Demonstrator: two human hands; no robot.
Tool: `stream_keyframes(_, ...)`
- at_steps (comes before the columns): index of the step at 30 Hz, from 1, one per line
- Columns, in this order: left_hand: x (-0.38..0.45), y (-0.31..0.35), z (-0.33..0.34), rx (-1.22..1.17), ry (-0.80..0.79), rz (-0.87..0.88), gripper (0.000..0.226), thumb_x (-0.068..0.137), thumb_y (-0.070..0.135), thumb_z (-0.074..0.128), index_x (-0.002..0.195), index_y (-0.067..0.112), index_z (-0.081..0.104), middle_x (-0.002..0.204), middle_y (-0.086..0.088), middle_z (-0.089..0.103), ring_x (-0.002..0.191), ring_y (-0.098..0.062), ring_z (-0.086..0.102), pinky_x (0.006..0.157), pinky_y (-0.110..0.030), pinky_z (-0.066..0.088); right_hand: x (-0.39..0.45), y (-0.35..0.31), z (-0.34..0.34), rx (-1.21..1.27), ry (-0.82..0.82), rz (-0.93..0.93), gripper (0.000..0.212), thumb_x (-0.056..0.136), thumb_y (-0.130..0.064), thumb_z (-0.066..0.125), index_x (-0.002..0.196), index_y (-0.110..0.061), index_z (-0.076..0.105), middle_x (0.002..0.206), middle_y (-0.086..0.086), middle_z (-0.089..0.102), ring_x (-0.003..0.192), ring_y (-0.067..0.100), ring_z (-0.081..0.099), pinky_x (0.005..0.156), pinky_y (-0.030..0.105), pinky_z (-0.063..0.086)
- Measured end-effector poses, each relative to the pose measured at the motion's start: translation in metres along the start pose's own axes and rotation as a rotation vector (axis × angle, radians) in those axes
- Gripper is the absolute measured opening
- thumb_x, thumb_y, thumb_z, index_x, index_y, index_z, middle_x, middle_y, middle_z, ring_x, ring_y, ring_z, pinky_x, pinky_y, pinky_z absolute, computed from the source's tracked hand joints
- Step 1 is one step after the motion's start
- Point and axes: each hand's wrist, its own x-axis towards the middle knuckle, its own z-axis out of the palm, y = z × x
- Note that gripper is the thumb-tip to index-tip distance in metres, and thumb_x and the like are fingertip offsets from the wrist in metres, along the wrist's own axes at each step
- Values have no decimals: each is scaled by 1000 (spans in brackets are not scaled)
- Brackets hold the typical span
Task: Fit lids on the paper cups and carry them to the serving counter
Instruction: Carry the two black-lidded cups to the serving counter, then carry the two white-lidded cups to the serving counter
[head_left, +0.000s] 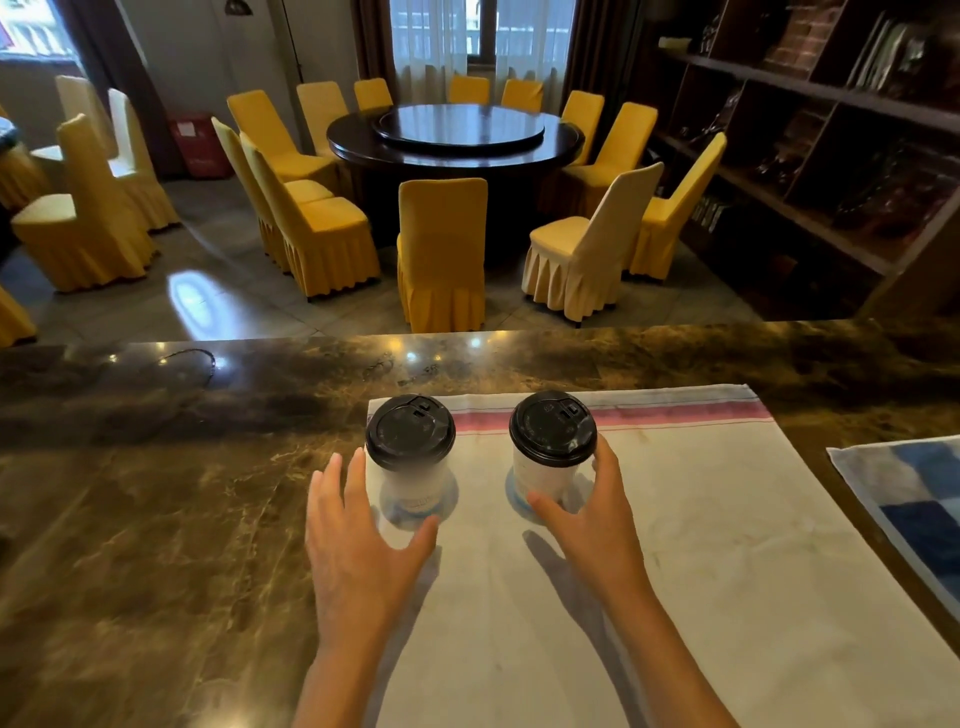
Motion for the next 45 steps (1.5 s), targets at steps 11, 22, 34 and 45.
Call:
stream_keyframes(11,-66,7,-8,85,17,345,91,79,68,59,155,25,32,168,-13,14,156,-36,5,120,-58,5,-78,31,-61,-808,172,-183,90,88,-70,43,153,-34,-7,167,-3,-12,155,27,-9,123,56,-1)
stream_keyframes(22,-192,162,5,41,-269,877,89,81,81,30,156,33,26,169,-13,15,155,-41,7,119,-67,13,-252,78,-213,-825,543,53,91,91,-63,47,160,-27,-1,167,-3,-13,154,28,-13,122,58,0)
stream_keyframes(34,-557,268,-47,-287,-618,1564,91,82,81,39,160,35,23,168,-9,19,156,-34,3,123,-58,9,-644,154,-343,-769,1180,604,89,85,-73,28,155,-40,-15,168,-9,-9,154,20,-14,124,54,1)
stream_keyframes(45,-883,252,-145,-658,-1027,2067,88,78,74,45,155,36,29,163,-10,33,152,-37,20,118,-63,20,-956,167,-309,-661,1687,1240,92,87,-66,46,159,-27,4,167,-5,0,155,29,-1,122,56,7)
